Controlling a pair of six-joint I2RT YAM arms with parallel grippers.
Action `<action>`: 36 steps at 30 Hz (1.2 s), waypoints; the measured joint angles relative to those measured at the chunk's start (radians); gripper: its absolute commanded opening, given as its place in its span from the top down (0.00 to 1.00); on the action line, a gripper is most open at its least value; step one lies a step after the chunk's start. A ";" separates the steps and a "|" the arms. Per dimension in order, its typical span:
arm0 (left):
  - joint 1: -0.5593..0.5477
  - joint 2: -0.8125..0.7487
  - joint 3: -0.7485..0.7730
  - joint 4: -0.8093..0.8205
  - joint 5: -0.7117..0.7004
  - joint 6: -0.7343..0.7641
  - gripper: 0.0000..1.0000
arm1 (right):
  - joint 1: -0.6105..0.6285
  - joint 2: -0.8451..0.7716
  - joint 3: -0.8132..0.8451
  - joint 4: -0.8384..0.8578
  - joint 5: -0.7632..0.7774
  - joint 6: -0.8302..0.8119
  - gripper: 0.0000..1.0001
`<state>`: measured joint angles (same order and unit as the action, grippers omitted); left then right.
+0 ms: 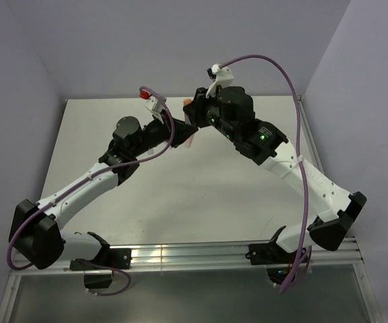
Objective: Insert the pens into the pen caps
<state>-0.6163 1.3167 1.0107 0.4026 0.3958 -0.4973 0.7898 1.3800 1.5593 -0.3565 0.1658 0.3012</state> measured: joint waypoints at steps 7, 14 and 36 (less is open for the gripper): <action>-0.011 -0.046 0.000 0.054 -0.058 -0.015 0.64 | -0.013 0.073 0.187 -0.172 0.026 0.105 1.00; -0.026 -0.152 -0.036 0.045 -0.132 -0.016 0.59 | -0.058 0.101 0.221 -0.280 0.034 0.179 1.00; -0.042 -0.488 -0.039 -0.324 -0.298 -0.026 0.44 | -0.330 0.649 0.122 -0.224 0.053 0.300 1.00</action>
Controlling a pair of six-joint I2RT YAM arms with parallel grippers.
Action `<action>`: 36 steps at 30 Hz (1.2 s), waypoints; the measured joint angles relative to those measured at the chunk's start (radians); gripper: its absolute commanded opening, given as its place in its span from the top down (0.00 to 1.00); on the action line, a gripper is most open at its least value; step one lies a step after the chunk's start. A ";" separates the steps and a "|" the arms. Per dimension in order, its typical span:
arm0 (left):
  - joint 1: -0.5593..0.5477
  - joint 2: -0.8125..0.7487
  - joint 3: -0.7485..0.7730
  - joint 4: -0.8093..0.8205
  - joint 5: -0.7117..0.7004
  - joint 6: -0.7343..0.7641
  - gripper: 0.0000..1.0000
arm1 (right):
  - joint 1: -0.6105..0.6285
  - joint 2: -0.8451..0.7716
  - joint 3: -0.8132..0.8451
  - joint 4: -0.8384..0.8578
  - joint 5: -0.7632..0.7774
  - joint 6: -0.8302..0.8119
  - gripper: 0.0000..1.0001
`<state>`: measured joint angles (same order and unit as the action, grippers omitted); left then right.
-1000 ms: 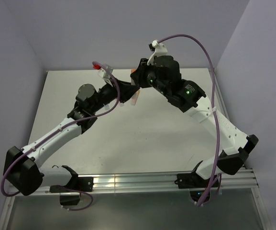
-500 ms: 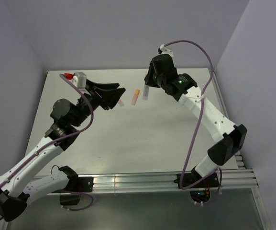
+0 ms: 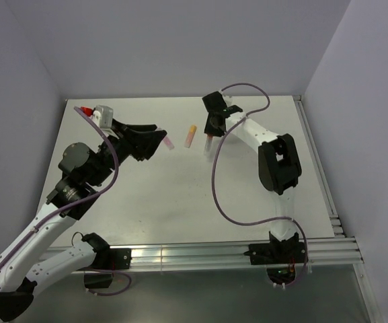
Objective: Insert the pens into the pen caps
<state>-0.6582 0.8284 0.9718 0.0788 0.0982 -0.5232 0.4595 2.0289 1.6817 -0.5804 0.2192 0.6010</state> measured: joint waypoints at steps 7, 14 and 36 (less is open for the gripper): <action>0.000 -0.013 -0.001 -0.019 -0.006 0.008 0.44 | -0.040 0.143 0.111 -0.003 -0.013 0.013 1.00; 0.000 -0.012 -0.003 -0.025 -0.006 0.008 0.44 | -0.051 0.203 0.209 -0.011 -0.031 0.023 1.00; 0.000 0.024 -0.003 -0.040 -0.010 0.021 0.44 | -0.087 0.221 0.214 -0.026 -0.049 0.032 0.20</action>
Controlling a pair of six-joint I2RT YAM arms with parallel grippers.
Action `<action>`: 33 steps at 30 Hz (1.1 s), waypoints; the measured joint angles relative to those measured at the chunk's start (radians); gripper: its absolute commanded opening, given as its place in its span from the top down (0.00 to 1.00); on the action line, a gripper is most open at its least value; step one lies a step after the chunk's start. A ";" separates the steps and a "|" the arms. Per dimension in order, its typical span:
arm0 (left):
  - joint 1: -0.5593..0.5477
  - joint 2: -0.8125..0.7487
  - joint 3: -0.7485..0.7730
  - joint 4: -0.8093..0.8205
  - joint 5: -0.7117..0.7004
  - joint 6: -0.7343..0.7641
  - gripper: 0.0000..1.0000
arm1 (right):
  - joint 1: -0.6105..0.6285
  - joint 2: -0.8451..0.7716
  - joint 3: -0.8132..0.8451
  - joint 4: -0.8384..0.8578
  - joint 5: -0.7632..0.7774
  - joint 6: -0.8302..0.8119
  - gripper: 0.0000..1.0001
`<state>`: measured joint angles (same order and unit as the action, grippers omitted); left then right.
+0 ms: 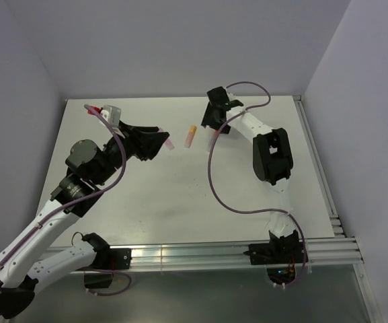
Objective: Insert the pens into the pen caps
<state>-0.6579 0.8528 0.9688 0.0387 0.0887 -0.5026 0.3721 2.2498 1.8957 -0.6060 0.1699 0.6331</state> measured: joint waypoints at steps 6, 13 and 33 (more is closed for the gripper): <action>0.000 0.004 0.000 -0.013 -0.016 0.021 0.44 | 0.000 -0.069 -0.061 0.014 -0.006 -0.017 0.09; 0.000 0.007 0.018 -0.060 -0.061 0.068 0.42 | 0.006 -0.460 -0.277 0.078 -0.030 -0.066 0.00; 0.024 0.081 0.095 -0.117 -0.119 0.143 0.41 | 0.035 -1.196 -0.677 0.246 0.034 -0.258 0.00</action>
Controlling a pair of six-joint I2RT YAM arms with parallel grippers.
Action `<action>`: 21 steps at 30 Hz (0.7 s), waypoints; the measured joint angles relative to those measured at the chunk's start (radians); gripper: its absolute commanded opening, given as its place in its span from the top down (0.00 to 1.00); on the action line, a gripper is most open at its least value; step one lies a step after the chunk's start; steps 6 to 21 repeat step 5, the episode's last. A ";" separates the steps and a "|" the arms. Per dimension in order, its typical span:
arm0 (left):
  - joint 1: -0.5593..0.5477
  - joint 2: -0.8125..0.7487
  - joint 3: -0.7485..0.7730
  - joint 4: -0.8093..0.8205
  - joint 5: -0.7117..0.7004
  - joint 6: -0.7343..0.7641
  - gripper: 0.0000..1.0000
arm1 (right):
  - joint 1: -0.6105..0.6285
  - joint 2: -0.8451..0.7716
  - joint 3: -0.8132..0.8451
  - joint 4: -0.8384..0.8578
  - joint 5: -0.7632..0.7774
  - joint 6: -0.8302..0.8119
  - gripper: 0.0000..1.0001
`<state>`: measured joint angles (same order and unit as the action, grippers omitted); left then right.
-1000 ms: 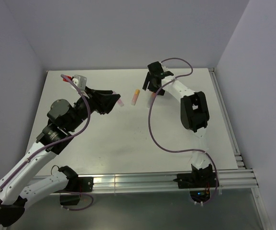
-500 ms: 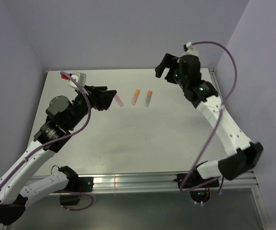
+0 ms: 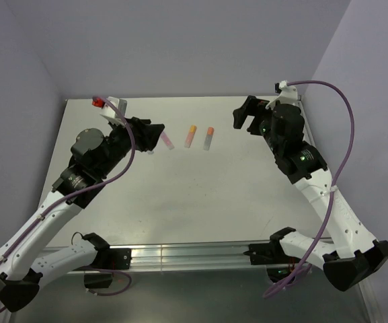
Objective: Insert the pens into the pen caps
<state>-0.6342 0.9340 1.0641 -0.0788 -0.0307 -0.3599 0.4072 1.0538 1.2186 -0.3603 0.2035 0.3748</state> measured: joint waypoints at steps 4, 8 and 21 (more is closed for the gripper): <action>0.011 -0.001 -0.004 0.006 0.003 0.000 0.41 | 0.000 0.000 -0.002 0.005 0.002 -0.012 0.00; 0.013 -0.001 -0.006 0.007 0.005 0.000 0.41 | 0.000 0.000 -0.002 0.006 0.002 -0.014 0.00; 0.013 -0.001 -0.006 0.007 0.005 0.000 0.41 | 0.000 0.000 -0.002 0.006 0.002 -0.014 0.00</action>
